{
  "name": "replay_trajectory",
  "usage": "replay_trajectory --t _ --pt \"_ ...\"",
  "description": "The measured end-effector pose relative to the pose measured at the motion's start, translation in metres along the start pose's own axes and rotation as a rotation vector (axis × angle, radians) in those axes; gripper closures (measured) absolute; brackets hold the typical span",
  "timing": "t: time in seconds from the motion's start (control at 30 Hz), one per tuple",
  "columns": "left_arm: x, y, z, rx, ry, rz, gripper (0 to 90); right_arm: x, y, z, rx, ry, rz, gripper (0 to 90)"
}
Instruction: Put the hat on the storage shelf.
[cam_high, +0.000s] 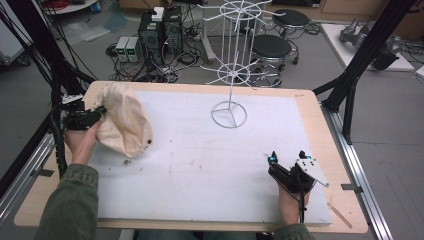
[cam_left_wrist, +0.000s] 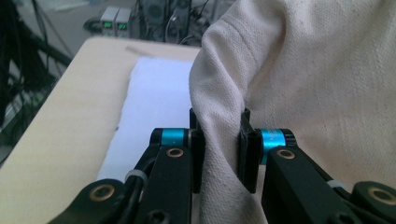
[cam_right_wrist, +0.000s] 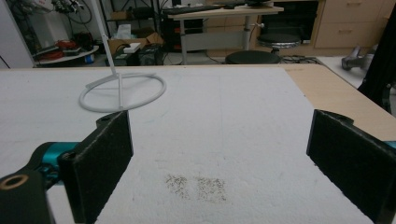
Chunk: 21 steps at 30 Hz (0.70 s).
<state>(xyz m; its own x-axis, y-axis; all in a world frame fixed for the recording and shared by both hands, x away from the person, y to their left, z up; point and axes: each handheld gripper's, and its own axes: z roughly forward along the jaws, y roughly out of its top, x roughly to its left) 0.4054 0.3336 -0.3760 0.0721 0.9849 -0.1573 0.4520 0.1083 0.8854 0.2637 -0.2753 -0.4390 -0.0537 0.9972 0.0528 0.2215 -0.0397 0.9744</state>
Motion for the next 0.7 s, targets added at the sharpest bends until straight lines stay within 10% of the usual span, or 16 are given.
replay_trajectory --t 0.7 --pt "-0.035 0.051 -0.064 -0.318 -0.238 0.097 79.6 0.000 0.000 0.000 -0.002 0.005 0.003 6.1"
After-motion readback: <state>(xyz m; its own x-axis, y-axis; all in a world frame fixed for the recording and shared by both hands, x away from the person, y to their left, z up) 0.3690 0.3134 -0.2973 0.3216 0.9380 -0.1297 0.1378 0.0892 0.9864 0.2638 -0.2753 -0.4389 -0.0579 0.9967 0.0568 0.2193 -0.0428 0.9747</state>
